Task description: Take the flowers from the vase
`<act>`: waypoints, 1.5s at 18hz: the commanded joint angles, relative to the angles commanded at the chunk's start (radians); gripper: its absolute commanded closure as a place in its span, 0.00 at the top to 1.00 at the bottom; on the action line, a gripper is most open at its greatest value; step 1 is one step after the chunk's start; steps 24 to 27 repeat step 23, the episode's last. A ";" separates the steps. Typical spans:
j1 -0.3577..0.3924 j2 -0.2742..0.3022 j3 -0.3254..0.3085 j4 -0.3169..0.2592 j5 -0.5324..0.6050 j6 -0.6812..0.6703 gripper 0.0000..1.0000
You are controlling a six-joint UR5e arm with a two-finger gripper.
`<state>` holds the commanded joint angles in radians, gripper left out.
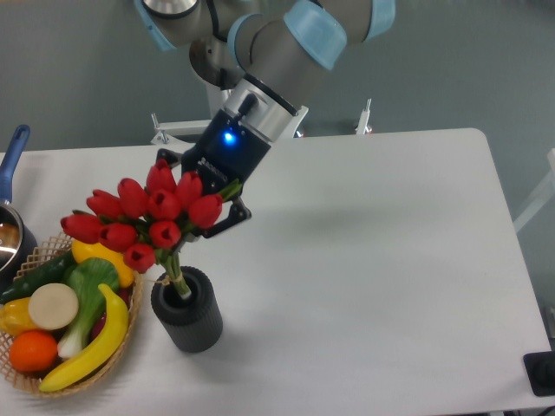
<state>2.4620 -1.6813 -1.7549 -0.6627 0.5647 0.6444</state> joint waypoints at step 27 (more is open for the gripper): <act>0.138 0.026 0.095 0.002 -0.032 -0.051 0.38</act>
